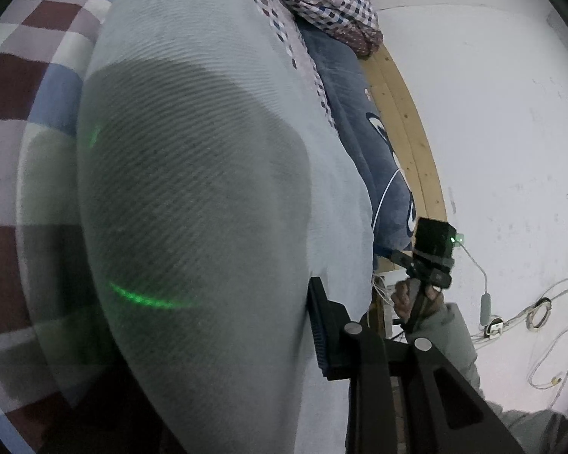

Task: Fold clothes

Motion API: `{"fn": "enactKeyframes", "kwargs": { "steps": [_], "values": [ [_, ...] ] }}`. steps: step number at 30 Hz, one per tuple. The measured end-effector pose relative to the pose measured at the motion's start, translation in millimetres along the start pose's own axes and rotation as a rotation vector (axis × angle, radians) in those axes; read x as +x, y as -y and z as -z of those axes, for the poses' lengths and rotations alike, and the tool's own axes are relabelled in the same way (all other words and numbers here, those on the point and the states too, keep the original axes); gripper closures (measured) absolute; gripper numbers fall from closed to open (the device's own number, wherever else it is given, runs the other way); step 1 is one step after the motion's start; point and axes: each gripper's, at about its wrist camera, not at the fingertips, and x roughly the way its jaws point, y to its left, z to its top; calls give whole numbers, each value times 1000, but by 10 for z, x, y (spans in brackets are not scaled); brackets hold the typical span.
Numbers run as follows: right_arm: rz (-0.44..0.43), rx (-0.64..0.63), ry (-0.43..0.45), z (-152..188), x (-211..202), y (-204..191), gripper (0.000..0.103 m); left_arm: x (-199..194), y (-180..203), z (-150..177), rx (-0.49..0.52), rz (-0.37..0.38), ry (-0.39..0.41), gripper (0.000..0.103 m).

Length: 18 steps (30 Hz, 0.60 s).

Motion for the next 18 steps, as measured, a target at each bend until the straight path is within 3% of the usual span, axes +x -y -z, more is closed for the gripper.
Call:
{"fn": "enactKeyframes", "kwargs": {
  "steps": [10,15,18],
  "values": [
    [-176,8,-131,-173,283,326,19,-44,-7,6,7,0,1,74],
    [-223,-29,-193,-333,549,208,16,-98,-42,39,7,2,3,75],
    [-260,-66,-236,-469,827,12,8,-101,-39,59,5,1,5,75]
  ]
}}
